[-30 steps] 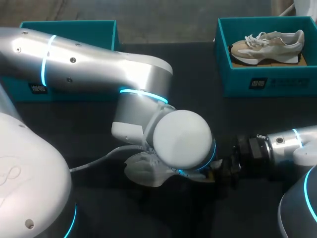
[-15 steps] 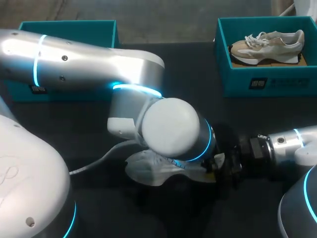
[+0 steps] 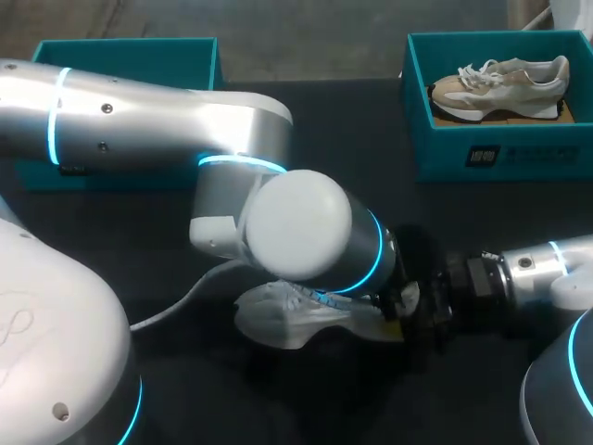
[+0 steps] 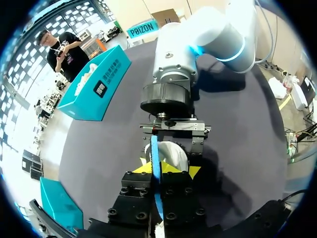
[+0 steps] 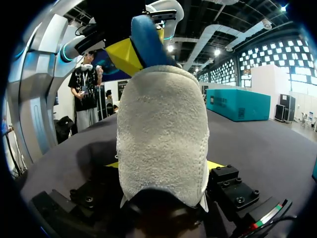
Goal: Take the shoe out of the shoebox, open the shoe tongue, remove and reinsert the insole, then place the shoe into the shoebox
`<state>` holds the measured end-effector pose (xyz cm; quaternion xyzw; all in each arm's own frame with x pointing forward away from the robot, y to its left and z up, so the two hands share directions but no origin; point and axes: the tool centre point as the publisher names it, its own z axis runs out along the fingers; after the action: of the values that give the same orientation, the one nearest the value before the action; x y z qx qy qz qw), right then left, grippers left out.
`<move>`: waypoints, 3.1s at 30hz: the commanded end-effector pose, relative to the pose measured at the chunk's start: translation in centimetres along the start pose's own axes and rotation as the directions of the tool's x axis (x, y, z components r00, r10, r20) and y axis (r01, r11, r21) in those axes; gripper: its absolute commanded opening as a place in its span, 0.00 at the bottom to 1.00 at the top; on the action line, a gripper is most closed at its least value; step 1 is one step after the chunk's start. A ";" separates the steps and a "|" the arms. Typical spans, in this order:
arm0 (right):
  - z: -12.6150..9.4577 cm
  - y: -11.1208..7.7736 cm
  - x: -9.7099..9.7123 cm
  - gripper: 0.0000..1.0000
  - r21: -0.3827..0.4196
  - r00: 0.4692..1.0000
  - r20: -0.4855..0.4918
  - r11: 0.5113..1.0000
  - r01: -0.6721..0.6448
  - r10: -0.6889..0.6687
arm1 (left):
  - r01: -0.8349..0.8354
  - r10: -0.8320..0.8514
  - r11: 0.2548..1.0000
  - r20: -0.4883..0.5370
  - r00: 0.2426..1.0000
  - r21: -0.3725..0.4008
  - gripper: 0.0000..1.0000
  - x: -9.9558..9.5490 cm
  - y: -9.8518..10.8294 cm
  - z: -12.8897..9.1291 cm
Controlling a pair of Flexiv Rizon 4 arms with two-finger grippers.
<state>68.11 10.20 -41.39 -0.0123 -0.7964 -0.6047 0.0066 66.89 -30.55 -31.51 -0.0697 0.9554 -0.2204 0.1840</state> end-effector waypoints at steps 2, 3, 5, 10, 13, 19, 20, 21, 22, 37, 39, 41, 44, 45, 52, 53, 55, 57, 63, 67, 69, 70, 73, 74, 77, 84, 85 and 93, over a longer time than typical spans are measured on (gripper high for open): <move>0.3 0.1 0.0 0.00 0.002 1.000 0.002 1.000 0.000 0.000 | 0.000 0.000 1.000 -0.017 1.000 0.023 0.00 -0.3 0.0 -0.5; 0.3 0.1 0.0 0.00 0.002 1.000 0.002 1.000 0.000 0.000 | 0.001 0.000 1.000 -0.022 1.000 0.031 0.00 -0.4 -0.2 -0.6; 0.3 0.1 0.0 0.00 0.002 1.000 0.002 1.000 0.000 0.000 | 0.002 0.000 0.999 -0.031 1.000 0.042 0.00 -0.4 -0.7 -0.6; 0.3 0.1 0.0 0.00 0.002 1.000 0.002 1.000 0.000 0.000 | -0.009 0.011 0.999 -0.026 1.000 0.045 0.00 -0.2 -1.6 -0.3; 0.3 0.1 0.0 0.00 0.002 1.000 0.002 1.000 0.000 0.000 | -0.010 0.011 0.999 -0.032 0.999 0.044 0.02 -0.1 -1.8 0.0; 0.3 0.1 0.0 0.00 0.002 1.000 0.002 1.000 0.000 0.000 | -0.004 0.006 0.998 -0.046 0.999 0.059 0.42 0.0 -1.1 0.0; 0.3 0.1 0.0 0.00 0.002 1.000 0.002 1.000 0.000 0.000 | -0.001 0.004 0.998 -0.049 0.999 0.066 0.40 0.1 -1.0 -0.1; 0.3 0.1 0.0 0.00 0.002 1.000 0.002 1.000 0.000 0.000 | 0.002 0.002 0.997 -0.052 0.999 0.072 0.39 0.0 -0.8 -0.2; 0.3 0.1 0.0 0.00 0.002 1.000 0.002 1.000 0.000 0.000 | 0.005 -0.001 0.997 -0.054 0.999 0.075 0.38 0.0 -0.6 -0.3; 0.3 0.1 0.0 0.00 0.002 1.000 0.002 1.000 0.000 0.000 | 0.012 -0.007 0.992 -0.034 0.999 0.127 0.35 0.2 1.3 -0.8; 0.3 0.1 0.0 0.00 0.002 1.000 0.002 1.000 0.000 0.000 | 0.009 -0.006 0.992 -0.023 1.000 0.125 0.35 0.5 1.3 -0.6; 0.3 0.1 0.0 0.00 0.002 1.000 0.002 1.000 0.000 0.000 | 0.008 -0.006 0.991 -0.018 1.000 0.131 0.35 0.7 1.3 -0.5; 0.3 0.1 0.0 0.00 0.002 1.000 0.002 1.000 0.000 0.000 | 0.007 -0.006 0.990 -0.012 1.000 0.138 0.34 1.0 1.5 -0.5; 0.3 0.1 0.0 0.00 0.002 1.000 0.002 1.000 0.000 0.000 | 0.005 -0.003 0.990 -0.011 1.000 0.141 0.34 1.0 1.6 -0.4; 0.3 0.1 0.0 0.00 0.002 1.000 0.002 1.000 0.000 0.000 | 0.006 -0.004 0.984 -0.012 1.000 0.176 0.33 0.5 2.1 -0.1; 0.3 0.1 0.0 0.00 0.002 1.000 0.002 1.000 0.000 0.000 | 0.007 -0.005 0.984 -0.009 1.000 0.179 0.32 0.5 2.1 -0.1; 0.3 0.1 0.0 0.00 0.002 1.000 0.002 1.000 0.000 0.000 | 0.007 -0.006 0.982 -0.008 1.000 0.190 0.31 0.3 2.1 -0.2; 0.3 0.1 0.0 0.00 0.002 1.000 0.002 1.000 0.000 0.000 | 0.007 -0.005 0.980 -0.007 1.000 0.198 0.31 0.3 2.1 -0.2; 0.3 0.1 0.0 0.00 0.002 1.000 0.002 1.000 0.000 0.000 | 0.003 -0.002 0.977 -0.006 1.000 0.211 0.31 0.4 2.0 -0.1; 0.3 0.1 0.0 0.00 0.002 1.000 0.002 1.000 0.000 0.000 | 0.000 0.002 0.977 -0.009 1.000 0.211 0.31 0.5 2.1 0.3; 0.3 0.1 0.0 0.00 0.002 1.000 0.002 1.000 0.000 0.000 | 0.001 0.001 0.977 -0.010 1.000 0.212 0.31 0.6 2.0 0.5; 0.3 0.1 0.0 0.00 0.002 1.000 0.002 1.000 0.000 0.000 | 0.001 0.001 0.977 -0.010 1.000 0.212 0.30 0.6 2.0 0.5; 0.3 0.1 0.0 0.00 0.002 1.000 0.002 1.000 0.000 0.000 | 0.000 0.000 0.975 0.000 1.000 0.220 0.29 0.6 2.0 0.5; 0.3 0.1 0.0 0.00 0.002 1.000 0.002 1.000 0.000 0.000 | -0.001 0.000 0.975 0.002 1.000 0.223 0.28 0.6 2.0 0.6; 0.3 0.1 0.0 0.00 0.002 1.000 0.002 1.000 0.000 0.000 | 0.000 -0.001 0.972 0.004 1.000 0.233 0.27 0.6 1.9 0.7; 0.3 0.1 0.0 0.00 0.002 1.000 0.002 1.000 0.000 0.000 | 0.006 -0.005 0.970 -0.005 1.000 0.245 0.28 0.5 2.0 1.2; 0.3 0.1 0.0 0.00 0.002 1.000 0.002 1.000 0.000 0.000 | 0.008 -0.007 0.968 -0.008 1.000 0.249 0.28 0.4 2.0 1.2; 0.3 0.1 0.0 0.00 0.002 1.000 0.002 1.000 0.000 0.000 | 0.023 -0.013 0.964 -0.040 0.999 0.264 0.25 0.1 2.0 1.8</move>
<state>68.12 10.29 -41.40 -0.0125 -0.7962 -0.6048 0.0064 66.94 -29.37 -33.44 -0.0514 0.9199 -0.3465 0.1764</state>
